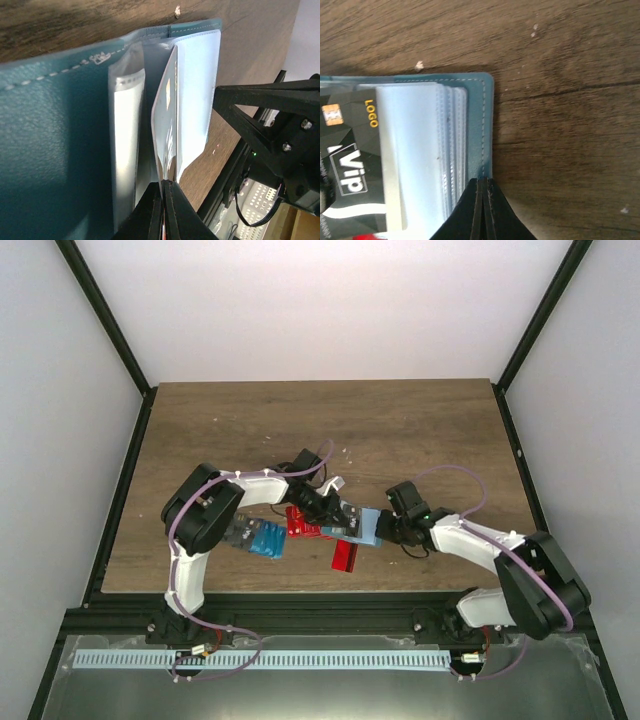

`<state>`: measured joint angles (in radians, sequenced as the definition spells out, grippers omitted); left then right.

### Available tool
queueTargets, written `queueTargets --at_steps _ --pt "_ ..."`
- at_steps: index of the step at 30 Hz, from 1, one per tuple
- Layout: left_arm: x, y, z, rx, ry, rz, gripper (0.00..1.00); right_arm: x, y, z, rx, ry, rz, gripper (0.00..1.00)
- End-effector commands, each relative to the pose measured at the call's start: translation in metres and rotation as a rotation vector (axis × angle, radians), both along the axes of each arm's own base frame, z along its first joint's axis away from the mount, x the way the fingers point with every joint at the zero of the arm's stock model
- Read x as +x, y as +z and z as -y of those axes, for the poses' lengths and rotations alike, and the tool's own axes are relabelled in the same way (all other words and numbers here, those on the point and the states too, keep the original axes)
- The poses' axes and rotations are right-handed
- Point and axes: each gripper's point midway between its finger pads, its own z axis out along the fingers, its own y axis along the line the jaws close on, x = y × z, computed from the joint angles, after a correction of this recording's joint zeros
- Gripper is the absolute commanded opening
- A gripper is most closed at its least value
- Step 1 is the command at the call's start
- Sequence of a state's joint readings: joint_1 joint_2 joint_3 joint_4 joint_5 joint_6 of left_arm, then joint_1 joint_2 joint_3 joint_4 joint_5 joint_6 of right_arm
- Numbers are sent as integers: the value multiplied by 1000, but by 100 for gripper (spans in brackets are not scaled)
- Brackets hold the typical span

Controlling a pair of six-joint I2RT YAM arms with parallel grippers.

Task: Put the credit cards into the card holder

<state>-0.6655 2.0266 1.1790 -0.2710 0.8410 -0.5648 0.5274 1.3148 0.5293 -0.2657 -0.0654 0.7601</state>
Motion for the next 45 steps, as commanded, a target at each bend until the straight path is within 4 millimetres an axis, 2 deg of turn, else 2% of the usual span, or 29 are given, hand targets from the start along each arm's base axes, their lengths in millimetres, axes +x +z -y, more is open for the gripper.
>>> queueTargets --at_steps 1,25,35,45 --pt "-2 -19 -5 64 -4 -12 4 12 3 3 -57 -15 27 1" --pt "-15 -35 3 95 -53 -50 4 13 -2 -6 -29 25 20 1" --pt "-2 -33 16 87 -11 -32 4 10 0 -11 1 43 16 1" --pt "-2 -38 23 90 -10 -44 4 9 1 -14 16 49 15 1"
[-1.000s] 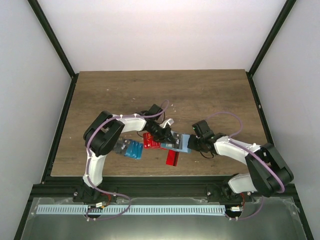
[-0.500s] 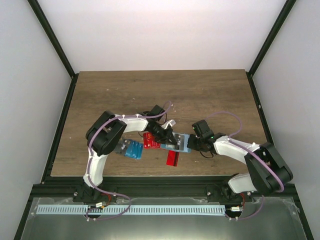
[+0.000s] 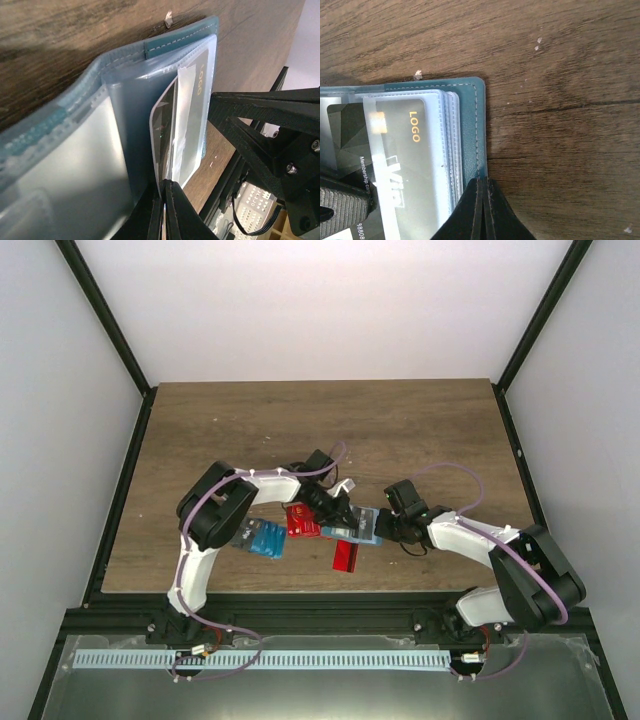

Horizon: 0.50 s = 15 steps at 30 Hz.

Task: Put the credit cards into the card holder

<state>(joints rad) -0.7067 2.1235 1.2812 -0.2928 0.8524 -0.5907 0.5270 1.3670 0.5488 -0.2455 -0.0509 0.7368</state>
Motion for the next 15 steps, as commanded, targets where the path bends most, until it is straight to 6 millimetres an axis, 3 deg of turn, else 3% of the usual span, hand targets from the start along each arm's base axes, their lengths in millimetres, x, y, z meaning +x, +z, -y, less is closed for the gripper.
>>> queueTargets --at_steps 1,11,15 --pt "-2 -27 0 81 17 -6 4 2 6 -13 44 38 12 1" --pt "-6 -26 4 92 6 5 4 2 8 -11 35 36 16 1" --pt "-5 -22 -3 128 14 44 12 3 10 -8 20 28 22 1"
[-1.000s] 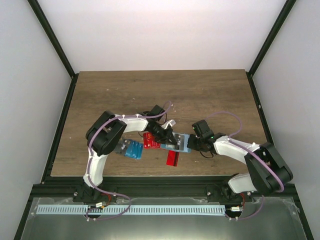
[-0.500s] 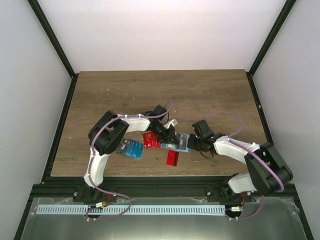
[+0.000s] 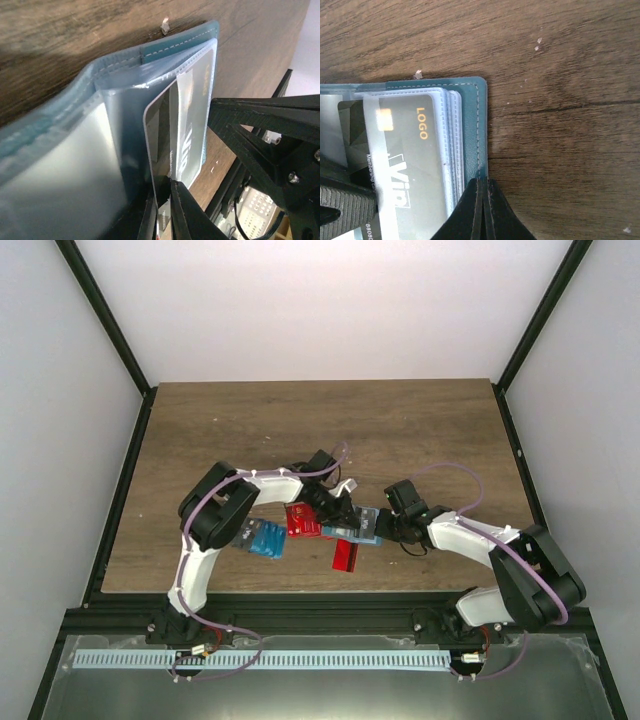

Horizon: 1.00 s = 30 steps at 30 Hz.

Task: Put the credit cards into the card holder

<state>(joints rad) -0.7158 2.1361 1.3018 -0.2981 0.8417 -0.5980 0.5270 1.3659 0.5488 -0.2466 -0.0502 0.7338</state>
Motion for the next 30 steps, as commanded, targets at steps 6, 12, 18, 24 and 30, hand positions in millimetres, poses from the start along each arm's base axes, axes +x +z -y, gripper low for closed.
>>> queueTargets --at_steps 6,12,18,24,30 --pt "-5 -5 -14 121 32 84 33 5 11 -5 3 18 29 1" --pt "2 13 -17 126 51 147 48 6 11 -5 -3 16 28 1" --pt "7 30 -22 135 61 211 55 9 15 -4 -12 16 36 1" --pt "11 41 -29 153 46 311 44 18 36 -11 4 48 91 1" --pt "5 41 -22 140 -1 348 25 25 70 -13 33 65 165 3"
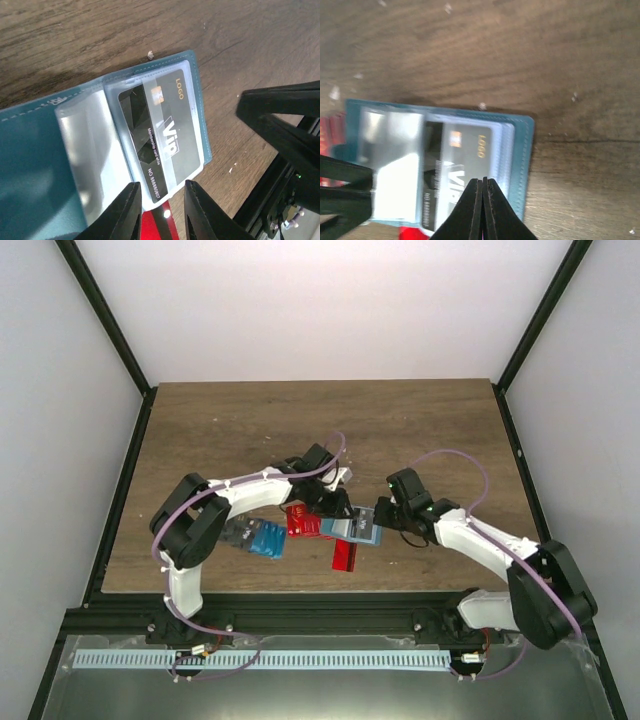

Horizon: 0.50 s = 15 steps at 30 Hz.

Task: Put the credit cards into the card holder

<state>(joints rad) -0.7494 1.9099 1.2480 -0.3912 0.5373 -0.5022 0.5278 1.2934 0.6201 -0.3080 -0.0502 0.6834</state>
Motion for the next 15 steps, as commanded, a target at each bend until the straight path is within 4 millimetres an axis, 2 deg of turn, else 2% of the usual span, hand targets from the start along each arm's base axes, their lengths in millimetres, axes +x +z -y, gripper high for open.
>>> queueTargets --at_steps 1,9,15 --pt "-8 0 4 13 -49 43 23 10 35 -6 25 26 81 5" --pt "-5 -16 8 72 -65 74 14 3 39 -10 102 39 73 10" --pt "-4 -30 9 107 -71 71 12 -1 38 -11 153 42 62 14"
